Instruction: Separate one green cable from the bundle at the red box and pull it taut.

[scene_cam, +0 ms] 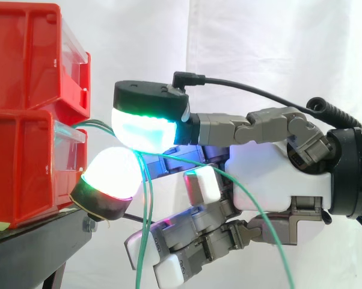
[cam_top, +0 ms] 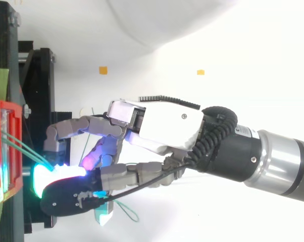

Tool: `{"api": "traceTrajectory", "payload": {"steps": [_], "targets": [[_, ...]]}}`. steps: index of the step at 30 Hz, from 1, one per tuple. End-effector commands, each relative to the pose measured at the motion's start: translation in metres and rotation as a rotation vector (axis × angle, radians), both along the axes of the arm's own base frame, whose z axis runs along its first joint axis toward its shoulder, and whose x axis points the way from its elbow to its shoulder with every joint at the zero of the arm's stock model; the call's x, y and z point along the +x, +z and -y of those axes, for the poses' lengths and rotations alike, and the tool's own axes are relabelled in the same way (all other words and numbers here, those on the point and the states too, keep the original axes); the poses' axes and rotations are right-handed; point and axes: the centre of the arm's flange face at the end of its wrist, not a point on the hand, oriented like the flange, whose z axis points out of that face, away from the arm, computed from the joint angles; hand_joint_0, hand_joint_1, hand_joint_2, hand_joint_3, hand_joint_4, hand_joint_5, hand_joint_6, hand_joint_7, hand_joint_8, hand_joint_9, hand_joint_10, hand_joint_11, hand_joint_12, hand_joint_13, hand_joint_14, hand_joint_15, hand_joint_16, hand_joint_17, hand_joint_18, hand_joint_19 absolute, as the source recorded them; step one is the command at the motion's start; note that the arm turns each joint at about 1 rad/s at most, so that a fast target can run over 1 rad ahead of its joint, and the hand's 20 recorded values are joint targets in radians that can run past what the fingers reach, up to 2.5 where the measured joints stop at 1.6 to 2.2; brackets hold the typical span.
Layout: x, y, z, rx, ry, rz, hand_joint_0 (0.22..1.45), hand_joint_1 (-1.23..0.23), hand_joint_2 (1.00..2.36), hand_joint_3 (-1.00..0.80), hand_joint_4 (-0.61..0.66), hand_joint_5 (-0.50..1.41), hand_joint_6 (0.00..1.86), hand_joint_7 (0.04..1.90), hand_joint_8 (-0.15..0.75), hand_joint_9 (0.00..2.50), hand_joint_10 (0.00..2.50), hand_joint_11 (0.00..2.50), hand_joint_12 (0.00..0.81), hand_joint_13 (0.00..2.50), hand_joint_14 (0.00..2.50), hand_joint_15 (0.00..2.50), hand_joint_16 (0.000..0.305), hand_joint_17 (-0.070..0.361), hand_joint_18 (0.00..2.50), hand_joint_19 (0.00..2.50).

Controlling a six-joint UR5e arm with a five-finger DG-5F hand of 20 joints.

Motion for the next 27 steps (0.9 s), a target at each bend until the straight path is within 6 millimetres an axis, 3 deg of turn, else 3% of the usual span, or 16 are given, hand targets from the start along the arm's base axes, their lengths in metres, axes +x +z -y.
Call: {"api": "traceTrajectory", "payload": {"steps": [1,12,27], "targets": [[0.0,0.003,0.001,0.001,0.0,0.003,0.69,-0.65,1.02,-0.17,0.23,0.1,0.51,1.24,0.241,1.7,0.01,0.25,0.311,1.16,0.01,0.4,0.073,0.165,1.01,0.38],[-0.001,0.005,0.006,-0.002,-0.002,-0.01,0.7,-0.66,1.02,-0.16,0.25,0.1,0.51,1.24,0.23,1.73,0.01,0.27,0.306,1.18,0.02,0.39,0.071,0.16,1.01,0.39],[-0.017,0.029,0.01,-0.056,0.0,-0.093,0.71,-0.66,1.02,-0.15,0.25,0.1,0.51,1.24,0.221,1.73,0.01,0.26,0.306,1.19,0.01,0.4,0.07,0.157,1.01,0.39]]}}
